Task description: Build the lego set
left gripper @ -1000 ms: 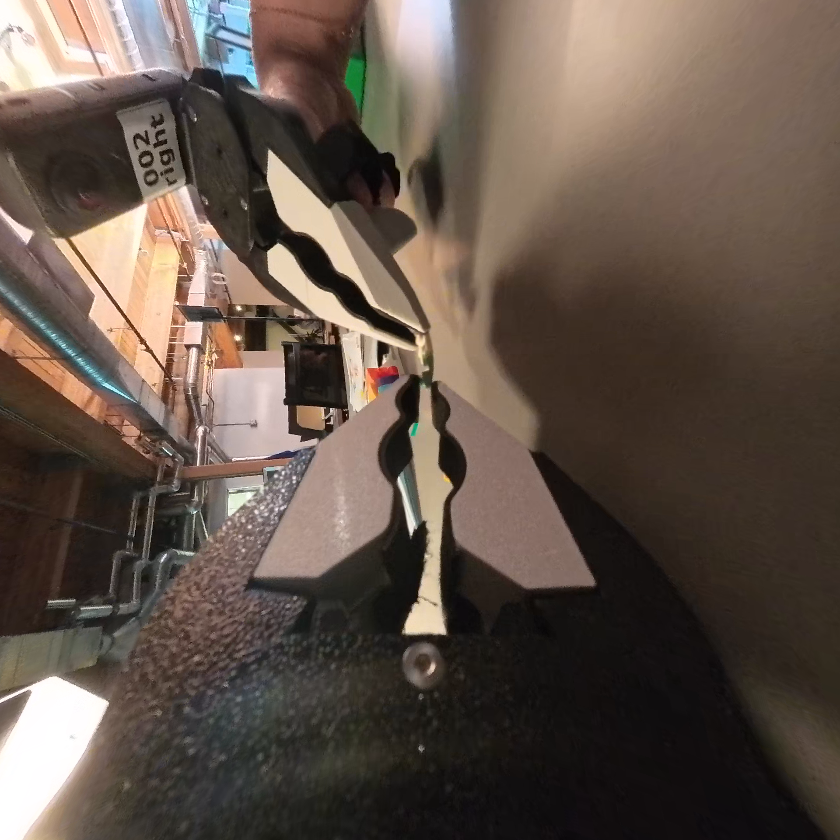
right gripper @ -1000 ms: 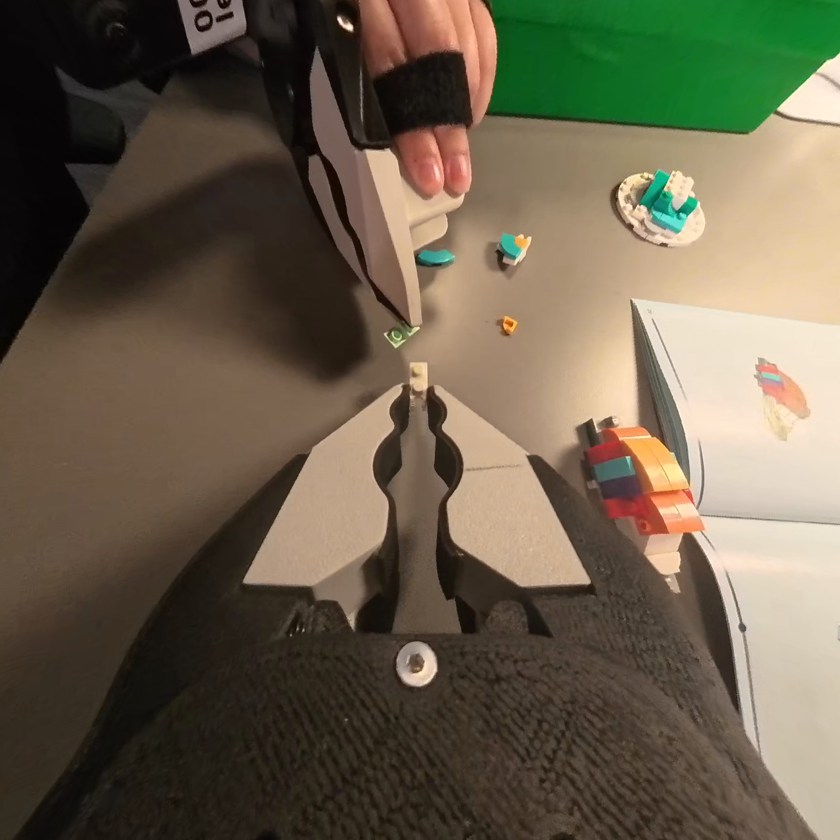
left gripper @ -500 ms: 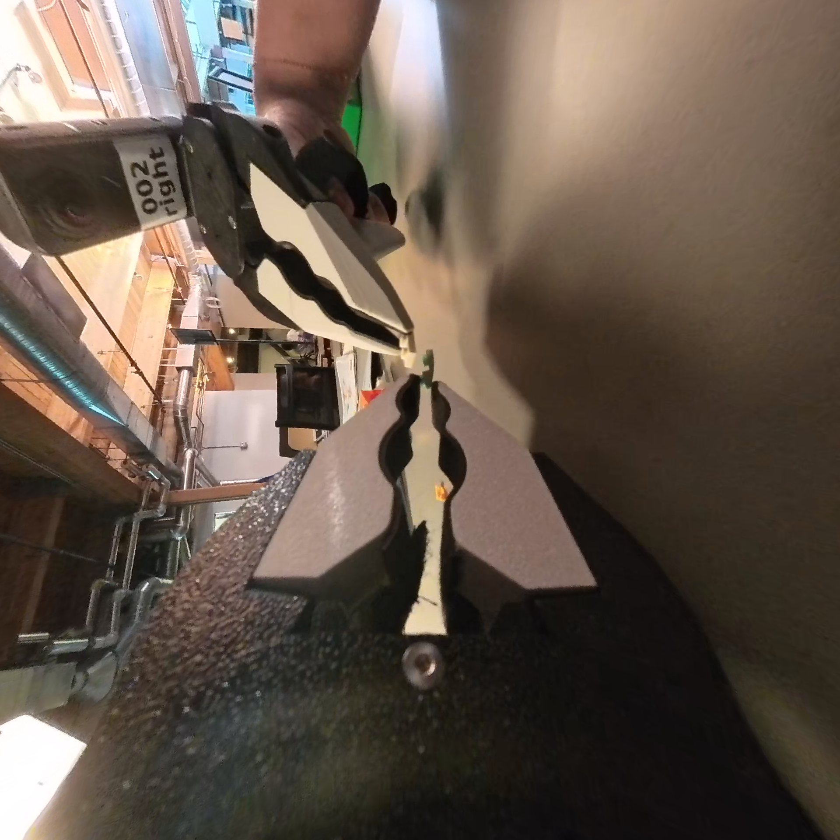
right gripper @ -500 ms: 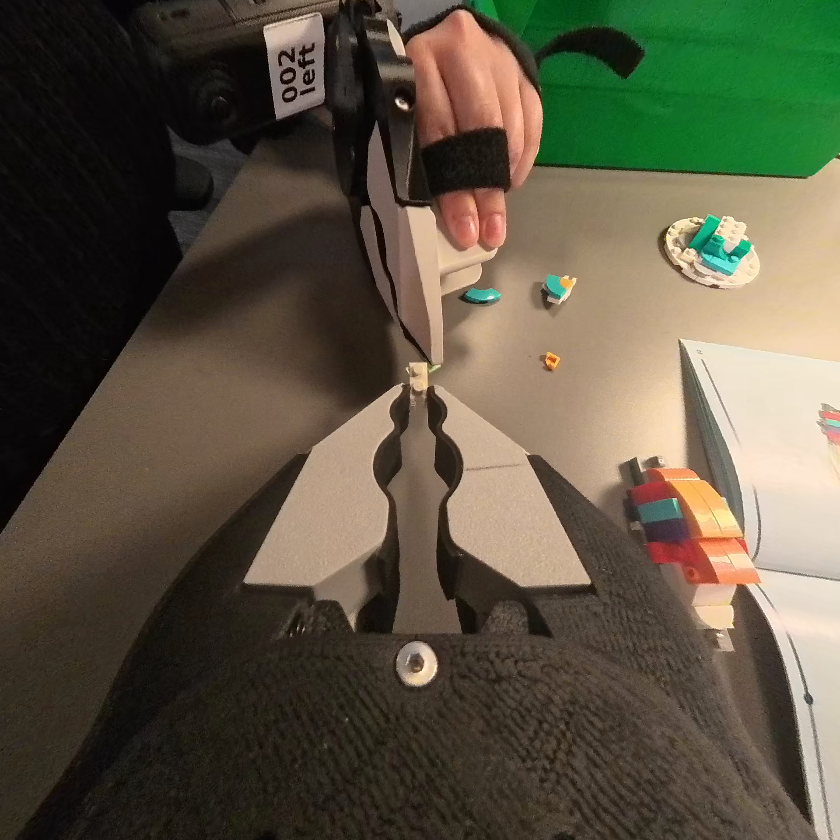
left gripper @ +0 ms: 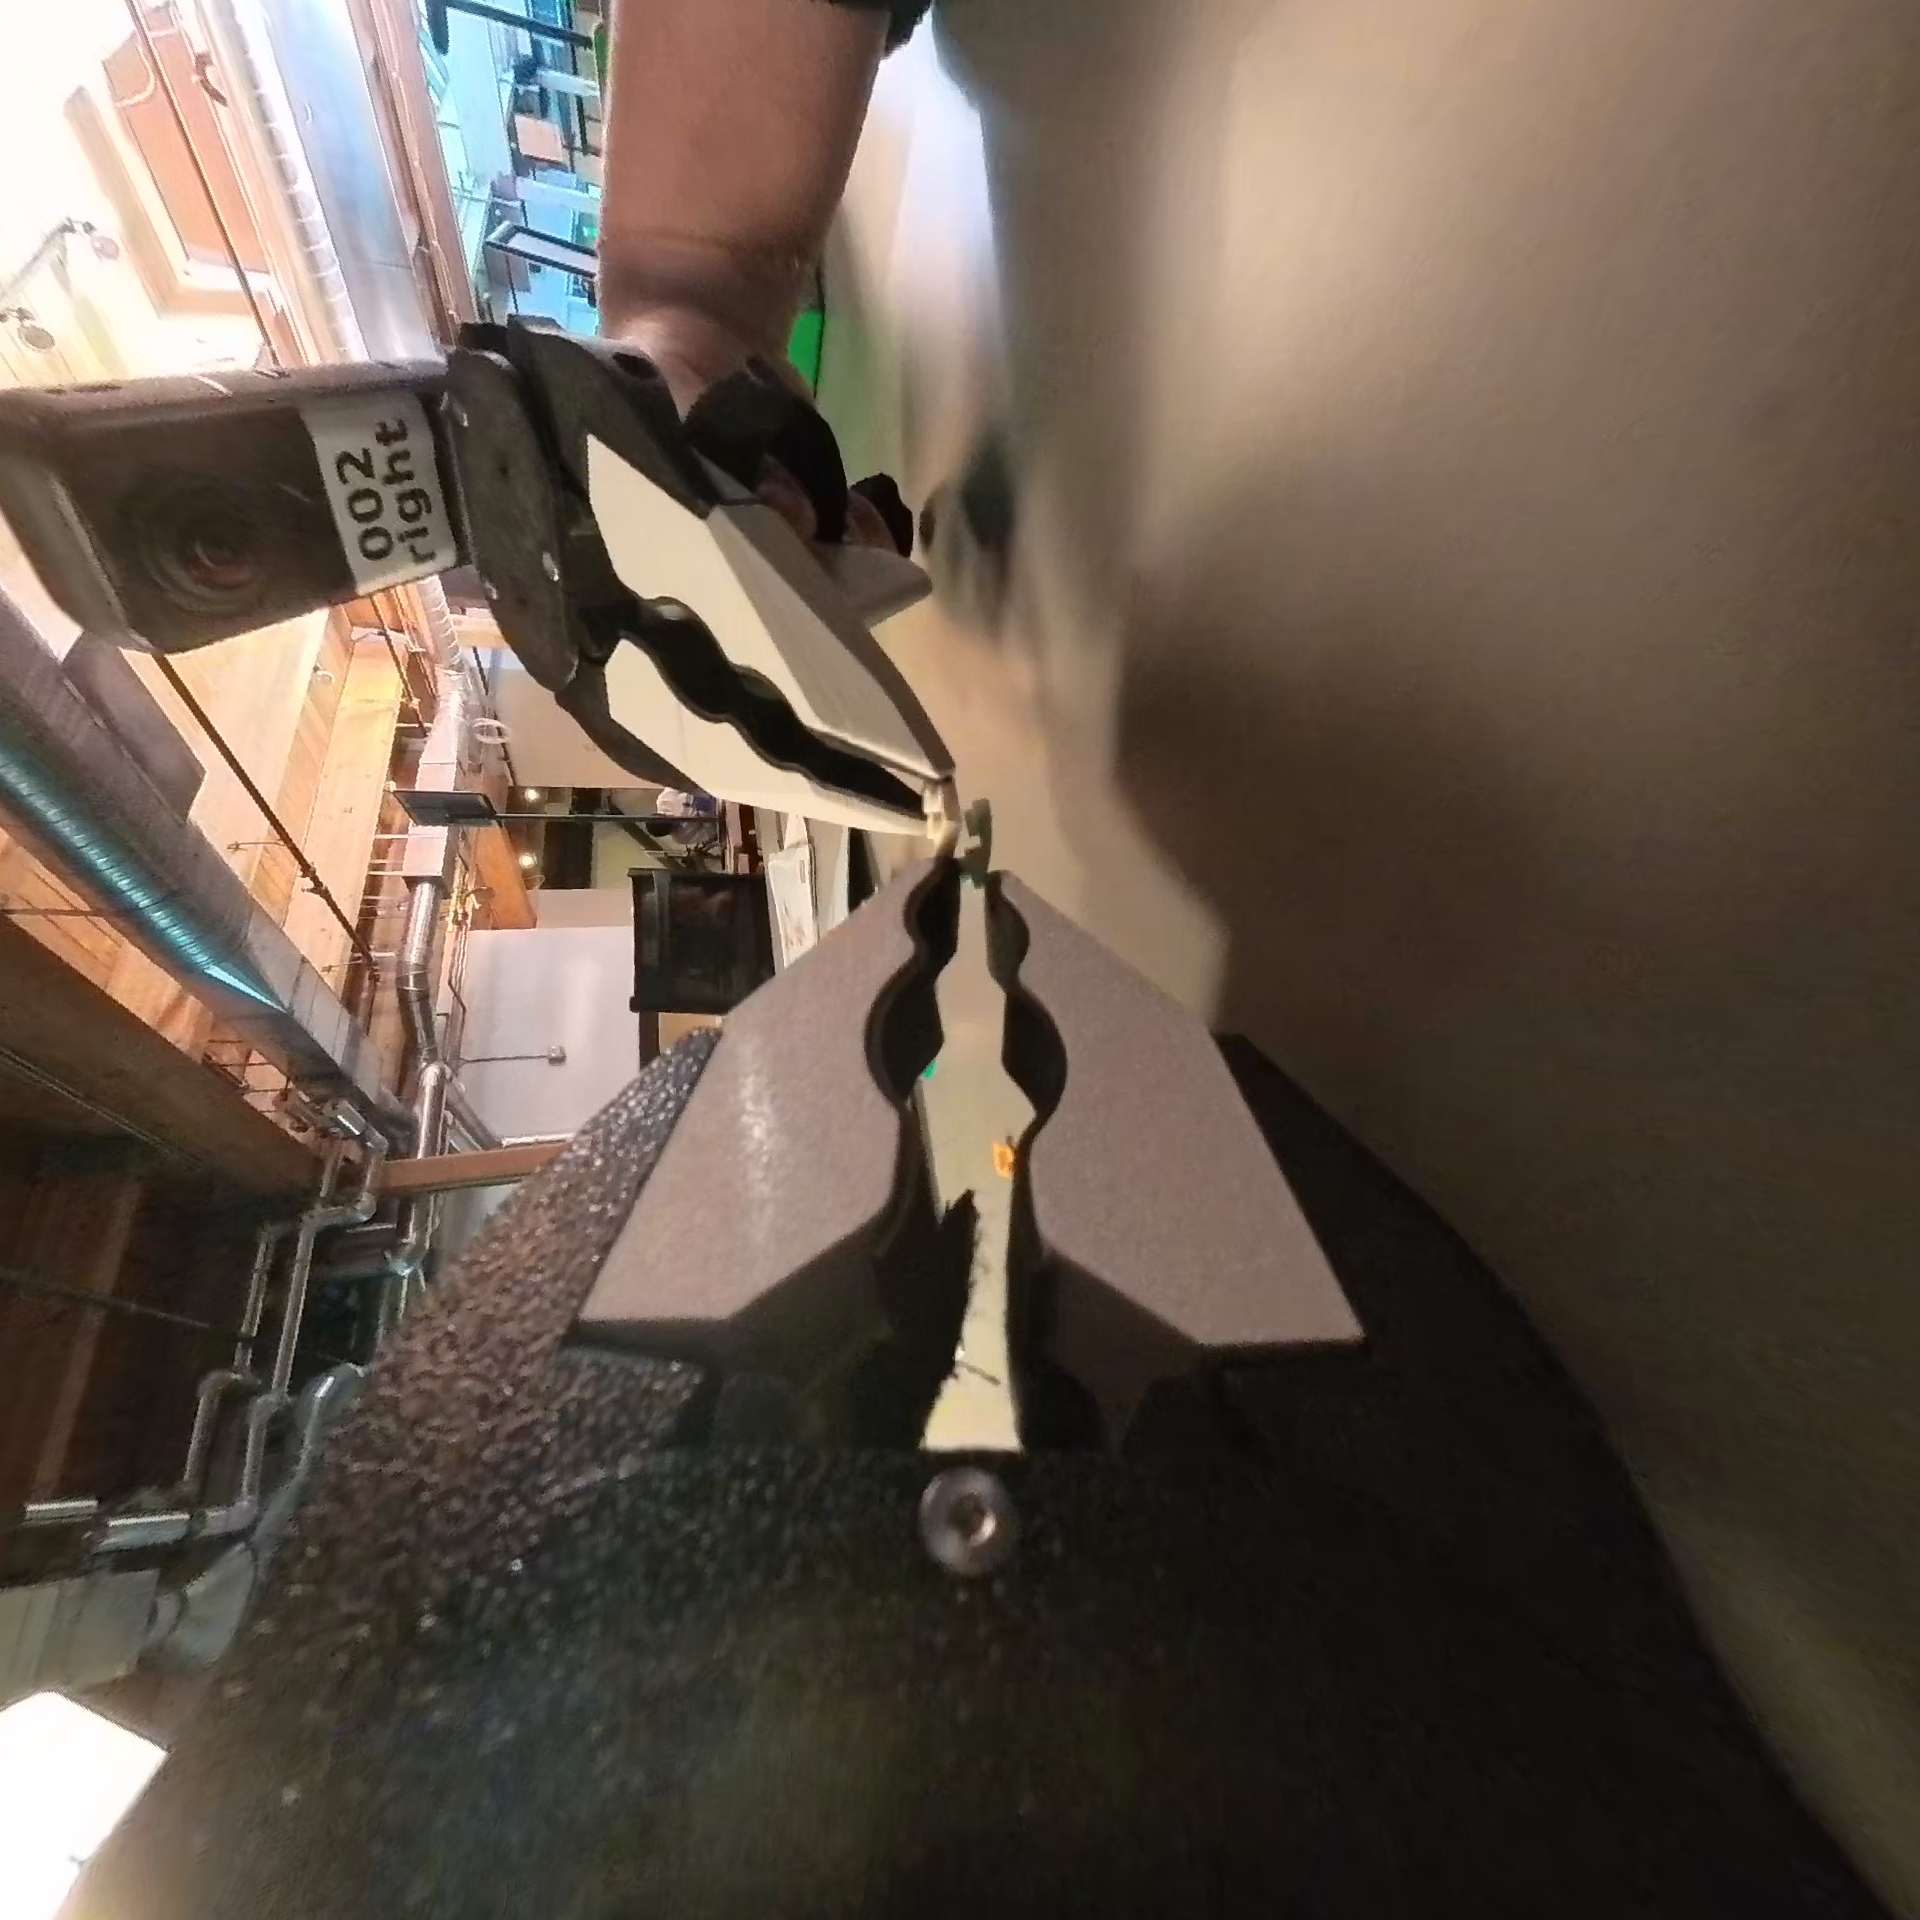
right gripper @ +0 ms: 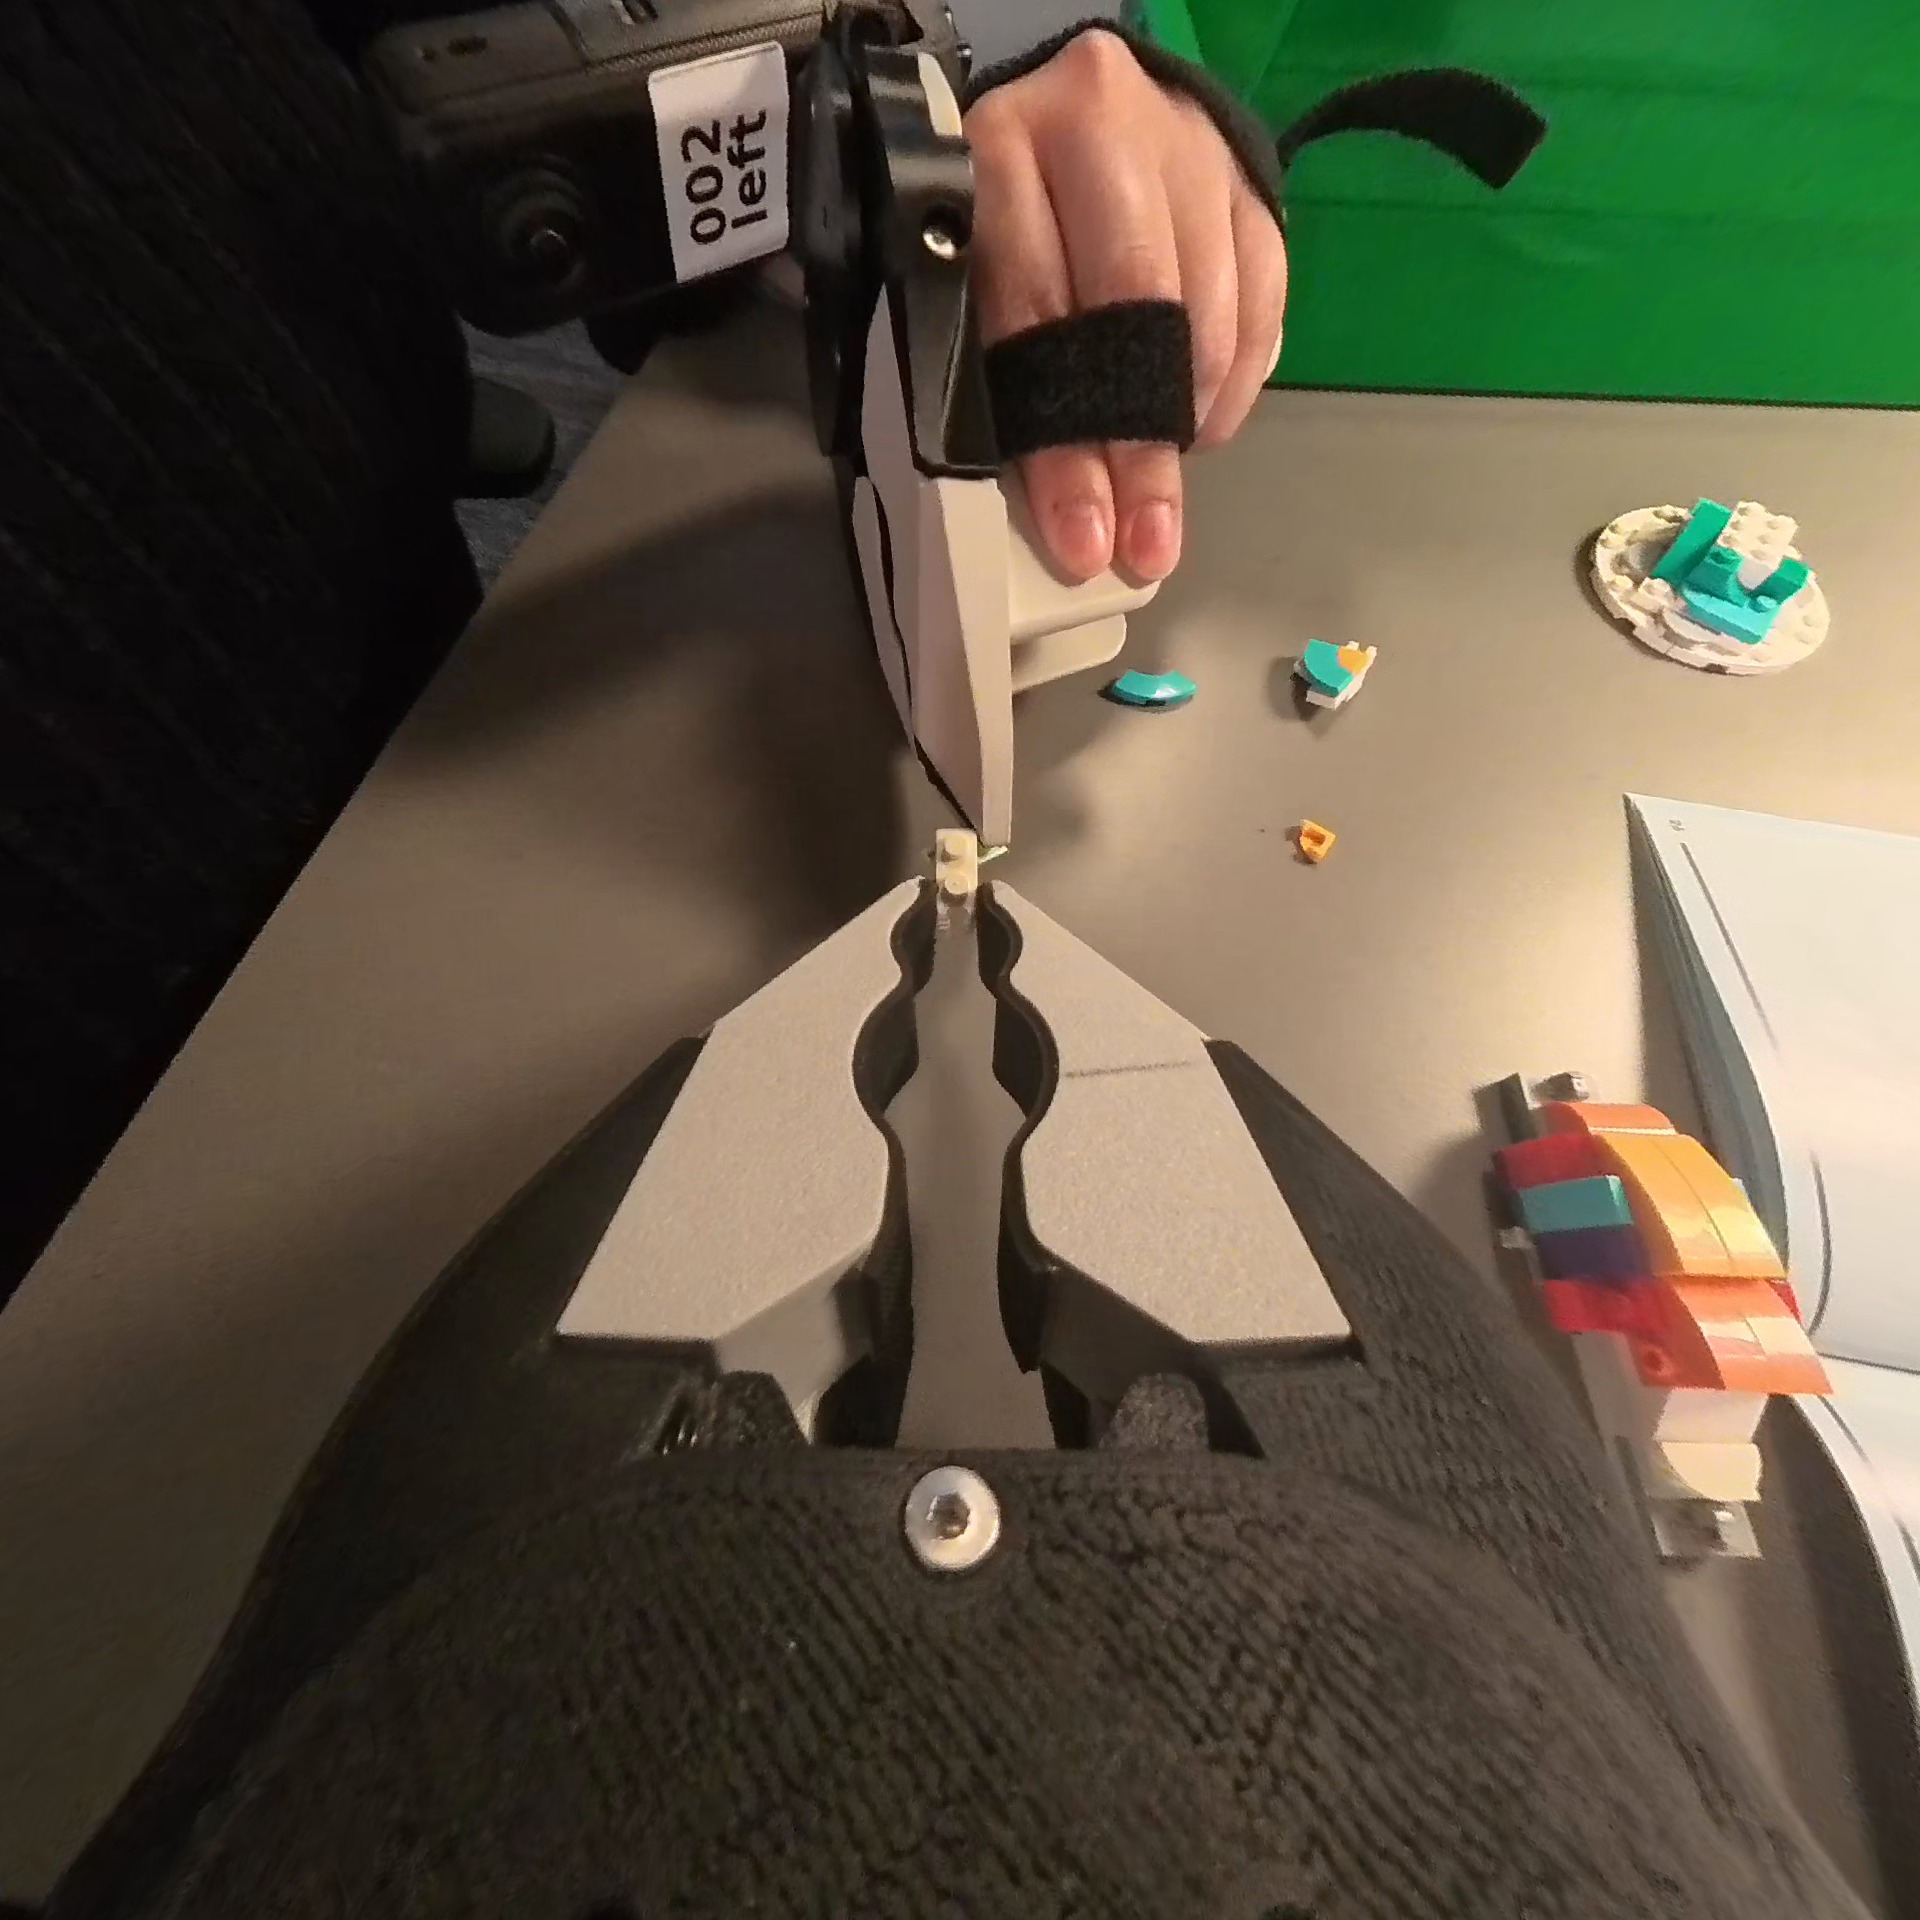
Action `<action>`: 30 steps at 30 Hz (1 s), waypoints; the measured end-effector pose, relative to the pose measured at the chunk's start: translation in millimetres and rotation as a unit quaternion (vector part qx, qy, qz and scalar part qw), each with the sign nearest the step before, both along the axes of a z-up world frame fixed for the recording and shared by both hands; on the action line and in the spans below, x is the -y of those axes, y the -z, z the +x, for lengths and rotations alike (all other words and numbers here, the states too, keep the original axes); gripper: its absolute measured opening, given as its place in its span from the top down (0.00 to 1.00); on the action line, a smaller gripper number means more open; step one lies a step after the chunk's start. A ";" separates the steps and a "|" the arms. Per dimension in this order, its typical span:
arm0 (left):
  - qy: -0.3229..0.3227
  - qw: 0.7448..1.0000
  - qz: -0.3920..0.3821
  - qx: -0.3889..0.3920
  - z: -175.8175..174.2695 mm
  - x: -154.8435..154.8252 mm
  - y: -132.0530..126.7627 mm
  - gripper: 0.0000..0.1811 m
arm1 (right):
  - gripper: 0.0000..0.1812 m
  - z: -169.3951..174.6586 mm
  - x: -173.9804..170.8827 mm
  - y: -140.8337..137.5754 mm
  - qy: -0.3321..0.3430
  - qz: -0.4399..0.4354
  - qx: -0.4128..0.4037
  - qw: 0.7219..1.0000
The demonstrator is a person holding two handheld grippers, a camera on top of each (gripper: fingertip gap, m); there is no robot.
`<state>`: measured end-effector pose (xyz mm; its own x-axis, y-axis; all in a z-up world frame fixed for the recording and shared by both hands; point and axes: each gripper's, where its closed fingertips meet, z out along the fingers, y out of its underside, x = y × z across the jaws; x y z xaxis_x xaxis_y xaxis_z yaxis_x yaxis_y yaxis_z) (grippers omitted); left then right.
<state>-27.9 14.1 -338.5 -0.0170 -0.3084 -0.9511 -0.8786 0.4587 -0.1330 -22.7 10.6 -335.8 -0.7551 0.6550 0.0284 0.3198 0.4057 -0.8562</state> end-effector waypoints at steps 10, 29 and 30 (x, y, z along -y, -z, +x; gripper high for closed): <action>0.006 1.000 -0.008 0.007 0.9 2.4 0.0 0.98 | 0.97 2.9 1.1 -2.4 -0.007 -0.011 0.002 1.000; 0.028 0.996 -0.058 0.068 7.5 7.3 -3.0 0.99 | 0.97 8.6 7.2 -2.6 -0.026 -0.050 0.035 0.998; 0.031 0.994 -0.067 0.080 8.4 8.4 -4.0 0.99 | 0.97 9.5 8.3 -3.6 -0.029 -0.056 0.037 0.997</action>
<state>-19.5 5.7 -334.5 0.1074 -0.4349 -0.8940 -0.8122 0.4803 -0.3312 -13.2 2.4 -332.2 -0.7896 0.6055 -0.0996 0.3623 0.3290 -0.8720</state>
